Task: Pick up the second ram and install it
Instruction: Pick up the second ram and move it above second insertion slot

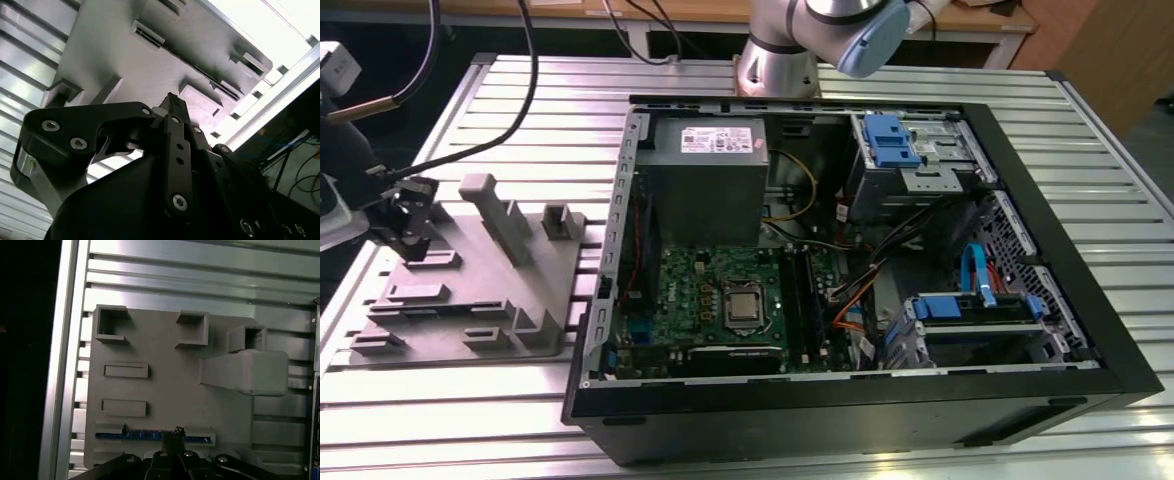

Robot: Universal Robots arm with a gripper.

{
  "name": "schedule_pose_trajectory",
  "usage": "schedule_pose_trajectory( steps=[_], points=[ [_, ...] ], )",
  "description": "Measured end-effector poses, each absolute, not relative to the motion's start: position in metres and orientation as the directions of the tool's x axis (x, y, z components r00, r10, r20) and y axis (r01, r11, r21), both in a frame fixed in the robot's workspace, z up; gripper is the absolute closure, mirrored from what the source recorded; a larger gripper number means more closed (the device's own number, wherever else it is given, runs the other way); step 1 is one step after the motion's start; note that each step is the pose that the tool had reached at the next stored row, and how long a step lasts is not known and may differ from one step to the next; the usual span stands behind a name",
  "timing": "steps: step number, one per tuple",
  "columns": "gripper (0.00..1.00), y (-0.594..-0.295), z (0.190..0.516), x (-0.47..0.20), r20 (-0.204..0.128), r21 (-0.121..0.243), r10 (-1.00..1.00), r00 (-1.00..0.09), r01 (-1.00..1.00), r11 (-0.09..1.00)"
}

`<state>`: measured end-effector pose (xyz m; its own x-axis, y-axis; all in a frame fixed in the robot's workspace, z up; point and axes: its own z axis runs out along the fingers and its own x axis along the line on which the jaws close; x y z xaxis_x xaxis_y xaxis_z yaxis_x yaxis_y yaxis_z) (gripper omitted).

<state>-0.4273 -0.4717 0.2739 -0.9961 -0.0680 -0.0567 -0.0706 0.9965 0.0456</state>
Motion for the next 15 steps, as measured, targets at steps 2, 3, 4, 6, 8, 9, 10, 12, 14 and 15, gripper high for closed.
schedule_pose_trajectory(
  steps=[2,3,4,6,8,9,10,12,14,15],
  points=[
    [0.9,-0.4717,0.2735,-0.4273,-0.057,0.046,-0.104,-0.993,-0.106,0.993],
    [0.9,-0.4717,0.2732,-0.4272,-0.057,0.046,-0.122,-0.991,-0.124,0.991],
    [0.9,-0.4717,0.273,-0.4273,-0.057,0.045,-0.139,-0.989,-0.142,0.989],
    [0.9,-0.4717,0.2724,-0.4272,-0.057,0.045,-0.177,-0.983,-0.179,0.983],
    [0.9,-0.4717,0.2719,-0.4273,-0.057,0.045,-0.212,-0.976,-0.214,0.976],
    [0.9,-0.4717,0.2715,-0.4273,-0.057,0.045,-0.229,-0.972,-0.232,0.972],
    [0.9,-0.4717,0.2712,-0.4273,-0.057,0.045,-0.248,-0.967,-0.25,0.967],
    [0.9,-0.4717,0.2705,-0.4272,-0.057,0.045,-0.282,-0.958,-0.285,0.957],
    [0.9,-0.4717,0.2699,-0.4273,-0.057,0.045,-0.317,-0.947,-0.32,0.946],
    [0.9,-0.4717,0.2696,-0.4272,-0.057,0.045,-0.334,-0.941,-0.337,0.94]
  ],
)
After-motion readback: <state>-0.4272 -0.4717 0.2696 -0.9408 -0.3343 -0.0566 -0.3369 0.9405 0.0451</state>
